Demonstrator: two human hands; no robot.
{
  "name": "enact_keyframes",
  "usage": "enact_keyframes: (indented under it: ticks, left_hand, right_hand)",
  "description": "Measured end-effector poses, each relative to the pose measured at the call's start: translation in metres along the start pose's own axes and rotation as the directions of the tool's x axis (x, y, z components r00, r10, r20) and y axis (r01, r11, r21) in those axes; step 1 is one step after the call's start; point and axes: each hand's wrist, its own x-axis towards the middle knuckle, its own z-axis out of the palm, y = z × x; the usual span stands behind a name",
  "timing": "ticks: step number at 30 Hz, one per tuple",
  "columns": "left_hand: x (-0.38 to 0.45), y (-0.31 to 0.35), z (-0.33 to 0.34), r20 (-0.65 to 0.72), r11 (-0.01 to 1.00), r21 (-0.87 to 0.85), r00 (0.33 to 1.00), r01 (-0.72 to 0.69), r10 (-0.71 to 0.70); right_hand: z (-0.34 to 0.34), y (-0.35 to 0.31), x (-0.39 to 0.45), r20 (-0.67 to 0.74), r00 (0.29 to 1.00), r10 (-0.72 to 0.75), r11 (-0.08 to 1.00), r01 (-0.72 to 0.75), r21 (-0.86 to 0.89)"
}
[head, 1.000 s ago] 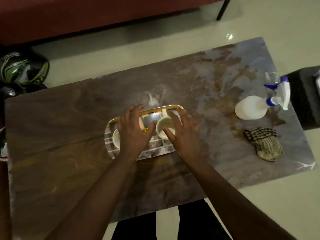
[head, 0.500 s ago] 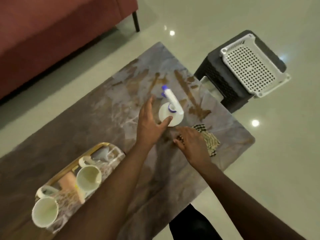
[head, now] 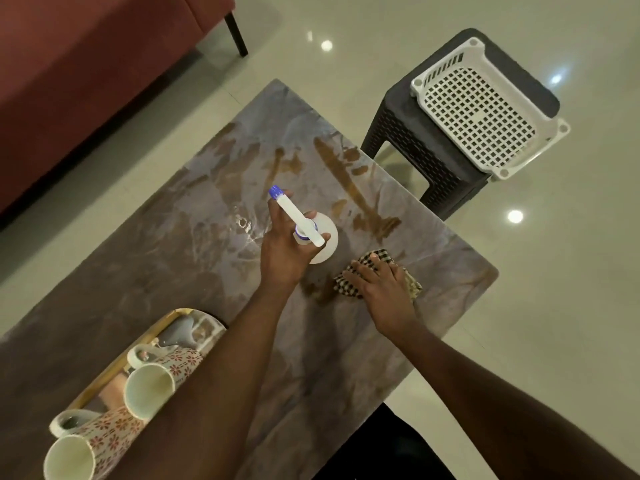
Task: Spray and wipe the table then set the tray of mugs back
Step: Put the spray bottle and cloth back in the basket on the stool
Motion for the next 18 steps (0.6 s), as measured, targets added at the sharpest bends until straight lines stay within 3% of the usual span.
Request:
enact_keyframes:
  ticks: [7, 11, 15, 18]
  left_hand:
    - [0.000, 0.025, -0.012, -0.062, 0.999, 0.040, 0.998, -0.008, 0.010]
    - [0.019, 0.086, -0.014, -0.083, 0.998, 0.033, 0.995, -0.053, 0.056]
    - [0.068, 0.173, 0.013, -0.086, 0.979, -0.110, 0.983, -0.170, 0.161]
    - [0.113, 0.221, 0.061, -0.060, 0.968, -0.137, 0.977, -0.210, 0.203]
  right_hand:
    - [-0.041, -0.003, -0.001, -0.139, 0.990, -0.008, 0.992, 0.025, 0.122]
    - [-0.084, 0.009, -0.009, -0.195, 0.972, 0.131, 0.955, -0.071, 0.286]
    - [-0.123, 0.090, 0.011, -0.367, 0.890, 0.271, 0.887, -0.083, 0.454]
    - [-0.124, 0.183, 0.053, -0.428, 0.842, 0.328, 0.898, -0.137, 0.418]
